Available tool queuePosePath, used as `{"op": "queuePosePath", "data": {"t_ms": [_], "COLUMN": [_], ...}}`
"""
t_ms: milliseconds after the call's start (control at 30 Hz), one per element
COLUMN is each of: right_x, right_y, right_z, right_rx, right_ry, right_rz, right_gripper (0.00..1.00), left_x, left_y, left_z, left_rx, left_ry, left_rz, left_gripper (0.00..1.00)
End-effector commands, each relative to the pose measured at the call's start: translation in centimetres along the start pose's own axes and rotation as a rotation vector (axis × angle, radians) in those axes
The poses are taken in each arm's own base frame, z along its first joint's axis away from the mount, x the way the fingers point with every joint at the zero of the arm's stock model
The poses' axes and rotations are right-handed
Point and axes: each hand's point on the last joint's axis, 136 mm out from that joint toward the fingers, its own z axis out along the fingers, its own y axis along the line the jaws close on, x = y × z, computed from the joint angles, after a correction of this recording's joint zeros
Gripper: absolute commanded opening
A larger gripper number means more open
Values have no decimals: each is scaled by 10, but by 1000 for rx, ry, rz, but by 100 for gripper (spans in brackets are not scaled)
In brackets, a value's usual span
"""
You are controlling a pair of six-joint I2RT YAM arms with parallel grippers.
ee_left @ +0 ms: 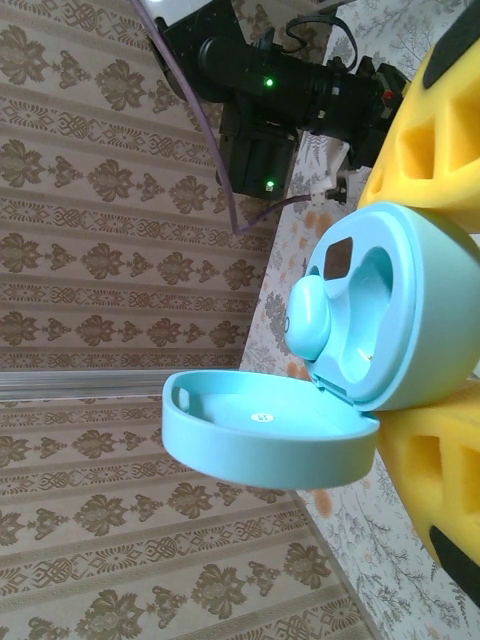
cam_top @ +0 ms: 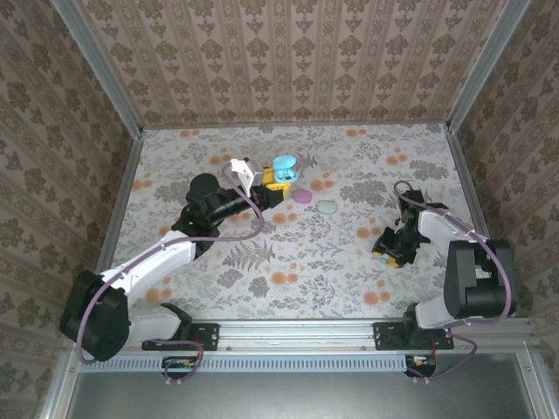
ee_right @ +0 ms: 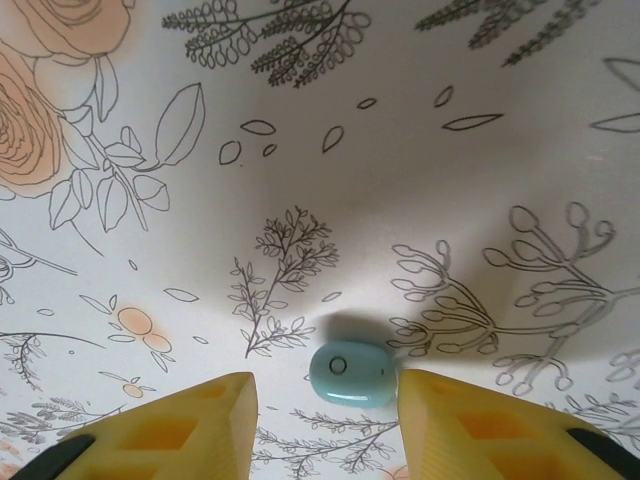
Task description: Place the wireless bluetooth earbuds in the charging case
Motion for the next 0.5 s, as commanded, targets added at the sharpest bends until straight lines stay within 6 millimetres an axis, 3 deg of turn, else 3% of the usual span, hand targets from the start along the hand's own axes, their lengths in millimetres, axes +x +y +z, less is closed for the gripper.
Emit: {"op": "queuePosePath", "data": {"t_ms": [0,233,467], "right_x": [0,-13,-4], "right_y": [-10,-2,0], "right_z": [-11,-11,-3], "right_rx": [66,67,86], "right_ry": [-20,-17,38], "right_rz": [-11,-99,-137], "right_gripper": [45,45,45], "left_x": [-17,-17,-17], "left_y": [0,0,0], "left_z": [-4,-4,-4], "left_rx": [-4,-8,-11], "left_ry": [-36,-34,-31], "left_rz": [39,36,38], "left_gripper": [27,27,27]}}
